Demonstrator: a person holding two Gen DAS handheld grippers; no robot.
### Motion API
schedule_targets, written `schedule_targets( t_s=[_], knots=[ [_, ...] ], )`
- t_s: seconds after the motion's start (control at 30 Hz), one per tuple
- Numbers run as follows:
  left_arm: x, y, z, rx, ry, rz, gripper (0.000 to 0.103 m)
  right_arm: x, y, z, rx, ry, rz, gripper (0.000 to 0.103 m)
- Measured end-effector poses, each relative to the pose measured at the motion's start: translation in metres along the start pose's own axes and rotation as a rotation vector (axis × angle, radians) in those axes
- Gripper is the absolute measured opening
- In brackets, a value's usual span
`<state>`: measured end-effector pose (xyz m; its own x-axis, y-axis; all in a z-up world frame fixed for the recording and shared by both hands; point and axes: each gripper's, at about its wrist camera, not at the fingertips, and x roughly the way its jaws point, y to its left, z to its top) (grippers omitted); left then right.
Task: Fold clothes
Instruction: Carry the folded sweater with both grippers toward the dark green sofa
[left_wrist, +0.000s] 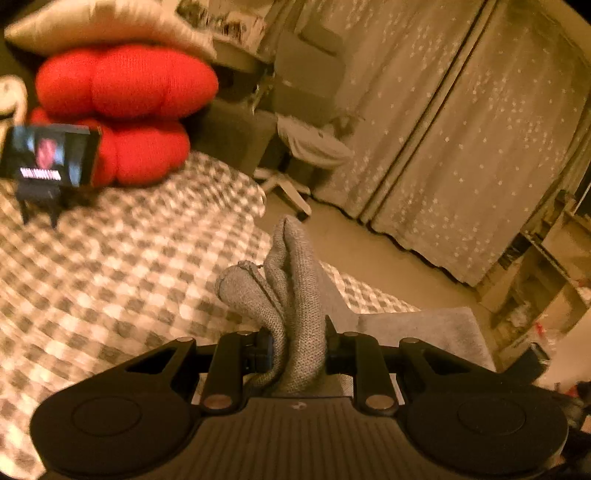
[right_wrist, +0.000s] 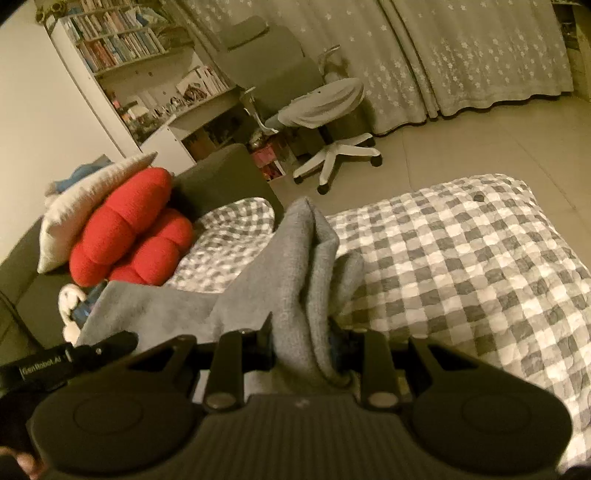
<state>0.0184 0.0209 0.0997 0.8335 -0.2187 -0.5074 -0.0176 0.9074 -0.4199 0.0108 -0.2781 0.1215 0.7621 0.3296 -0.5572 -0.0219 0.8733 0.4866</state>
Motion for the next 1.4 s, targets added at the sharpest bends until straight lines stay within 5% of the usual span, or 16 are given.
schedule_targets(
  t_s=[0.3,0.6,1.0,1.23,1.4],
  knots=[
    [-0.051,0.005,0.002,-0.014,-0.096,0.068,0.020,-0.025,0.031,0.006,-0.058,-0.023,0.054,0.023],
    [-0.086,0.080,0.006,-0.145,-0.107,0.108,0.020,-0.003,0.105,-0.006,-0.173,0.046,0.104,0.023],
    [-0.220,0.244,0.008,-0.429,-0.372,0.325,0.020,0.073,0.330,-0.053,-0.458,0.212,0.382,0.023],
    [-0.274,0.350,-0.013,-0.559,-0.479,0.515,0.020,0.134,0.464,-0.122,-0.612,0.349,0.534,0.023],
    [-0.283,0.404,-0.032,-0.605,-0.491,0.668,0.020,0.183,0.522,-0.181,-0.692,0.453,0.629,0.023]
  ],
)
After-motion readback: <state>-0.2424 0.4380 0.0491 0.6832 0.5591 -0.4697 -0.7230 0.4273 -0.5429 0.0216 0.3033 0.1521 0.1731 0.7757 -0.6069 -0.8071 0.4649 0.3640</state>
